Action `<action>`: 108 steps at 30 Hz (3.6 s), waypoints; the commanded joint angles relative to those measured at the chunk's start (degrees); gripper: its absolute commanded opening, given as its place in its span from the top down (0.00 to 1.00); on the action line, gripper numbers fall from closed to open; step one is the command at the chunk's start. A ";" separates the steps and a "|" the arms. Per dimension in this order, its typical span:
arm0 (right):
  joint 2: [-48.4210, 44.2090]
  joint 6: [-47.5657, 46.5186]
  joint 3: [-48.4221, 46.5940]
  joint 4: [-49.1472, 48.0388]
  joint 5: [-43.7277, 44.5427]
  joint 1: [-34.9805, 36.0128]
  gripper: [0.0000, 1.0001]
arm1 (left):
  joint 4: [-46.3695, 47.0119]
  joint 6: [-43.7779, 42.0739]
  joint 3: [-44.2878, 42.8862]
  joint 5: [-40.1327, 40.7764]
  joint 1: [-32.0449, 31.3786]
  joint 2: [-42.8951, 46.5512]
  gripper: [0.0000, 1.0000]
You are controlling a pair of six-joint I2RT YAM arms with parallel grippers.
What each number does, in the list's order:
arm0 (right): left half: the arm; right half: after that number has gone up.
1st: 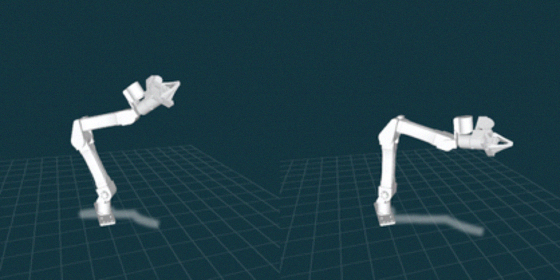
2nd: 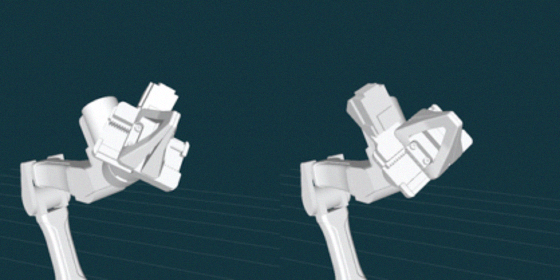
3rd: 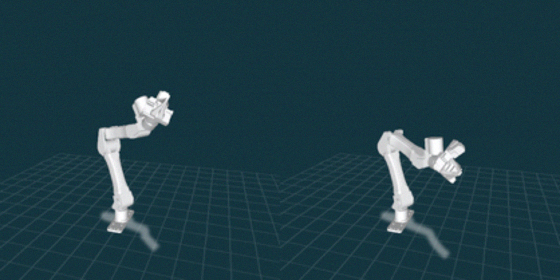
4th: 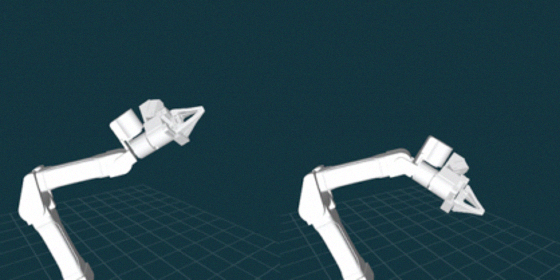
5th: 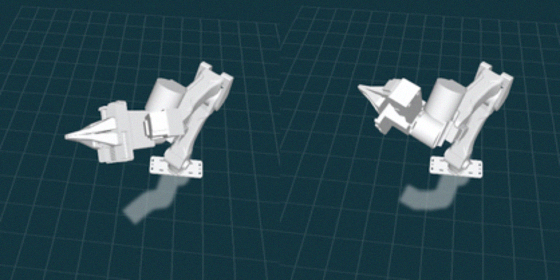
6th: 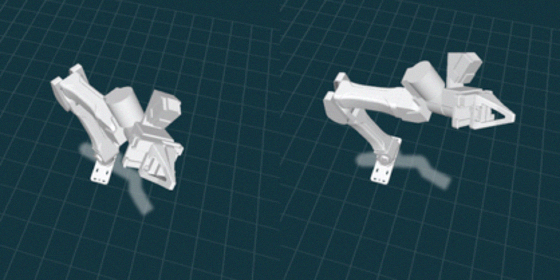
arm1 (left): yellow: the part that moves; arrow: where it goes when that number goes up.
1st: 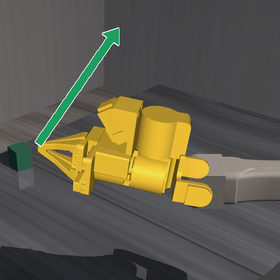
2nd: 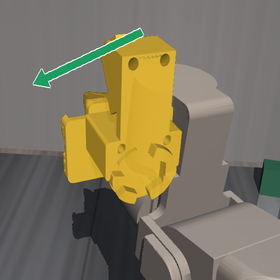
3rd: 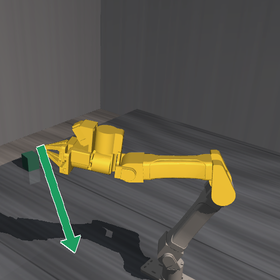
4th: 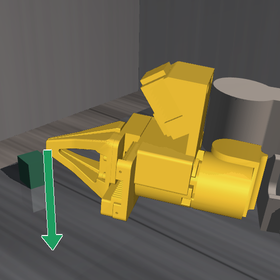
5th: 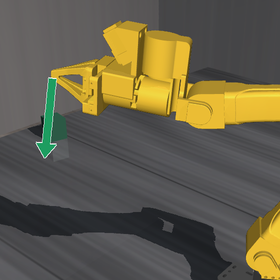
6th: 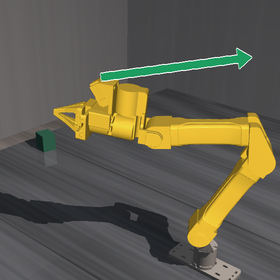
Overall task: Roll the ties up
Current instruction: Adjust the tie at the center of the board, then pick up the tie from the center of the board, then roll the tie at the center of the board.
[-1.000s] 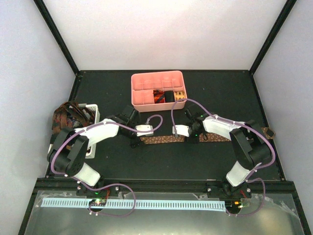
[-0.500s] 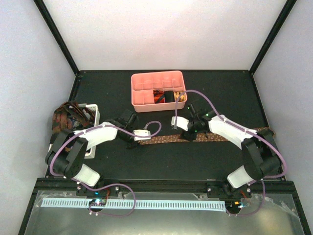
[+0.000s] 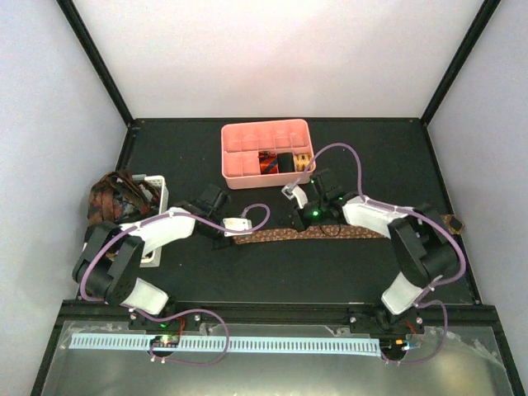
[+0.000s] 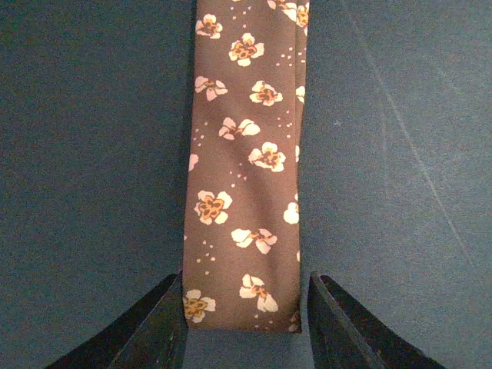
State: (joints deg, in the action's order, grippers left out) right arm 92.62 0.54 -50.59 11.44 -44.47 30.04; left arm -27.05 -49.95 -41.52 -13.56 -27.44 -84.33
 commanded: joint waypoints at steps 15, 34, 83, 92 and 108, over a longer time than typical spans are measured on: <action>19.19 21.41 -6.98 -12.88 -4.43 9.28 0.98 | 0.03 0.48 -0.61 -1.51 0.02 1.99 0.64; 23.54 21.34 -8.66 -9.67 -1.91 9.26 0.98 | -0.93 4.20 -9.27 -8.21 -5.85 -1.51 0.67; 19.42 26.89 -4.33 -13.72 -9.42 3.80 0.98 | -2.73 5.50 -11.32 -5.54 -5.55 -5.08 0.26; 20.05 24.94 -2.82 -12.58 -8.80 1.72 0.98 | -2.58 5.34 -11.99 -6.33 -5.68 -8.34 0.08; 19.33 23.66 -1.38 -12.51 -9.47 1.49 0.98 | 0.32 8.70 -15.75 1.75 -12.33 -16.12 0.17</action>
State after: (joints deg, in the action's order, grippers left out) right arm 112.03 24.03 -52.60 0.27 -52.99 31.75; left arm -28.16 -42.54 -55.44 -14.63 -38.44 -98.89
